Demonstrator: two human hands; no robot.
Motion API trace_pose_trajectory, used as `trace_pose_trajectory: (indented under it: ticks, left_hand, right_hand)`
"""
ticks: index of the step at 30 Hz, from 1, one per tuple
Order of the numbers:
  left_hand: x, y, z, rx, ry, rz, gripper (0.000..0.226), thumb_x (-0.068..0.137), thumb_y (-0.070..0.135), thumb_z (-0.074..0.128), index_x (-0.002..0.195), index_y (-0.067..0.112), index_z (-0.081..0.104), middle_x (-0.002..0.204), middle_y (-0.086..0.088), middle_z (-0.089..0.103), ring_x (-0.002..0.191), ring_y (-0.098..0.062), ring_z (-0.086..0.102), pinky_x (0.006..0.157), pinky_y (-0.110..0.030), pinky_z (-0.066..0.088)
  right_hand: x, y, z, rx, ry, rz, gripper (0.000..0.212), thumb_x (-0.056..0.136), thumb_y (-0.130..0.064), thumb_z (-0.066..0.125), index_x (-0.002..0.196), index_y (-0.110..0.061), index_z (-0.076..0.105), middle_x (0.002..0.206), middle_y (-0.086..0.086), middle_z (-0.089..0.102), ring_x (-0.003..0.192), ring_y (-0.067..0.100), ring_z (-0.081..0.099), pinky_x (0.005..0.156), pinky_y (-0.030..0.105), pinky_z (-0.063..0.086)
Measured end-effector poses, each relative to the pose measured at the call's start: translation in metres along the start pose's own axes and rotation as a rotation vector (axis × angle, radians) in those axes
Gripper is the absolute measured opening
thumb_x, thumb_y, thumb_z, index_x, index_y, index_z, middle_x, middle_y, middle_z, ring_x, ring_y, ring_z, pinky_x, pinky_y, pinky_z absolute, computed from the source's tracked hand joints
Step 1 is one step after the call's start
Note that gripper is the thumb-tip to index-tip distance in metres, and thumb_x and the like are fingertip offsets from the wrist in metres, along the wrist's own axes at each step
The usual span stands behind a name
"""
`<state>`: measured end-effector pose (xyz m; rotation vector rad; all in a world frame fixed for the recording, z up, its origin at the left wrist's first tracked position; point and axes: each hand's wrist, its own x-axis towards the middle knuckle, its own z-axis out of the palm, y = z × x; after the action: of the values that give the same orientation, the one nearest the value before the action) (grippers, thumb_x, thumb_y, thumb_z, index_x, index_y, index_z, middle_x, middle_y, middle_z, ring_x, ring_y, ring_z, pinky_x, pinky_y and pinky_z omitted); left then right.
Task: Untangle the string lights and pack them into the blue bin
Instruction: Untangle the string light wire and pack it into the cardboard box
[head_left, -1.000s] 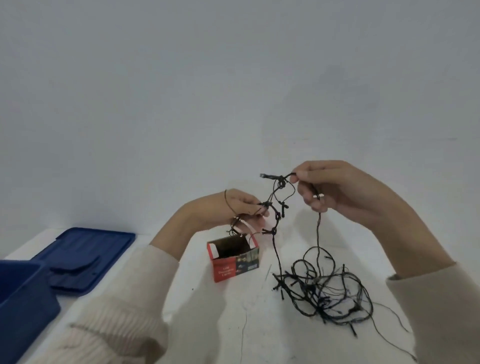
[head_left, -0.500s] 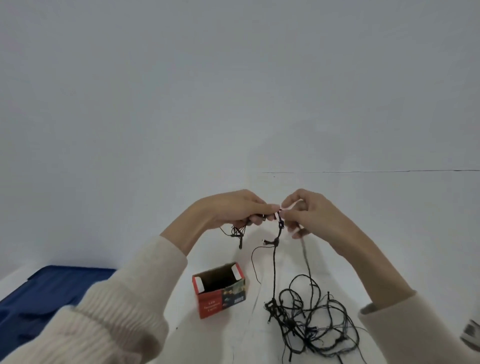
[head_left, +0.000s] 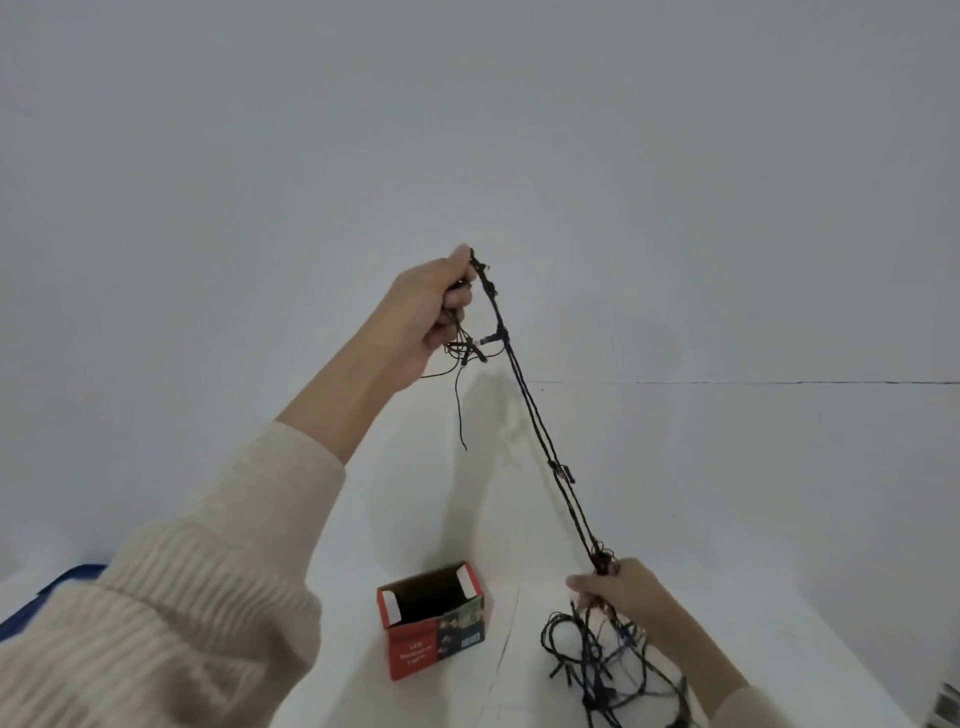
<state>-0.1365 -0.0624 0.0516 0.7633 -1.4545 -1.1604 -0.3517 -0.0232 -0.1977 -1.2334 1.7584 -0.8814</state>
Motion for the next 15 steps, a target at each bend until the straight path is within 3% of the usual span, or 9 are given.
trace_pose_trajectory:
  ticks: [3,5,6,8,10,13,15]
  left_hand:
    - [0.005,-0.010,-0.022,0.019,0.218,0.011,0.031,0.097,0.034,0.045,0.069,0.021,0.048,0.045,0.011,0.038,0.043,-0.006,0.029,0.036,-0.014,0.017]
    - [0.007,-0.021,-0.040,0.189,0.296,0.005,0.031,0.097,0.032,0.045,0.069,0.019,0.049,0.054,0.004,0.039,0.044,-0.008,0.030,0.033,-0.014,0.020]
    - [0.007,-0.027,-0.047,0.297,0.278,-0.010,0.032,0.097,0.031,0.045,0.069,0.018,0.050,0.057,0.002,0.039,0.043,-0.009,0.030,0.032,-0.014,0.021]
    - [0.006,-0.039,-0.053,0.520,0.153,-0.064,0.031,0.097,0.031,0.046,0.070,0.015,0.051,0.059,0.000,0.039,0.044,-0.010,0.029,0.037,-0.016,0.022]
    - [0.000,-0.049,-0.050,0.699,-0.011,-0.144,0.031,0.096,0.032,0.047,0.073,0.013,0.054,0.060,0.000,0.041,0.048,-0.012,0.029,0.041,-0.018,0.024]
    - [-0.008,-0.045,-0.034,0.906,-0.260,-0.235,0.030,0.095,0.033,0.050,0.077,0.011,0.058,0.064,-0.002,0.050,0.052,-0.013,0.038,0.043,-0.019,0.033]
    - [-0.008,-0.031,-0.023,1.179,-0.342,-0.206,0.028,0.094,0.033,0.051,0.092,0.009,0.064,0.087,-0.008,0.063,0.070,-0.017,0.052,0.060,-0.025,0.044]
  right_hand:
    - [0.002,-0.031,-0.030,0.039,0.055,-0.043,0.034,0.084,-0.028,0.067,0.060,-0.004,0.061,0.046,0.005,0.063,0.051,0.016,0.061,0.080,0.037,0.054]
    - [0.000,-0.076,-0.059,0.112,0.210,-0.150,0.035,0.086,-0.025,0.065,0.059,-0.009,0.051,0.034,-0.001,0.046,0.033,0.014,0.048,0.062,0.037,0.054]
    - [-0.003,-0.105,-0.075,0.099,0.310,-0.226,0.036,0.087,-0.025,0.065,0.058,-0.011,0.049,0.035,-0.001,0.042,0.033,0.015,0.044,0.052,0.031,0.047]
    - [-0.020,-0.166,-0.101,0.050,0.442,-0.395,0.036,0.086,-0.028,0.065,0.058,-0.013,0.047,0.044,0.001,0.042,0.039,0.017,0.040,0.047,0.026,0.035]
    - [-0.041,-0.220,-0.116,-0.011,0.435,-0.549,0.034,0.085,-0.029,0.065,0.062,-0.014,0.046,0.052,0.002,0.041,0.042,0.018,0.038,0.046,0.026,0.036]
    - [-0.063,-0.272,-0.117,-0.285,0.388,-0.645,0.037,0.085,-0.030,0.064,0.062,-0.014,0.040,0.056,0.002,0.041,0.044,0.019,0.038,0.045,0.024,0.036]
    - [-0.069,-0.287,-0.112,-0.396,0.363,-0.670,0.039,0.085,-0.029,0.064,0.061,-0.015,0.037,0.057,0.003,0.040,0.044,0.019,0.038,0.043,0.023,0.035]
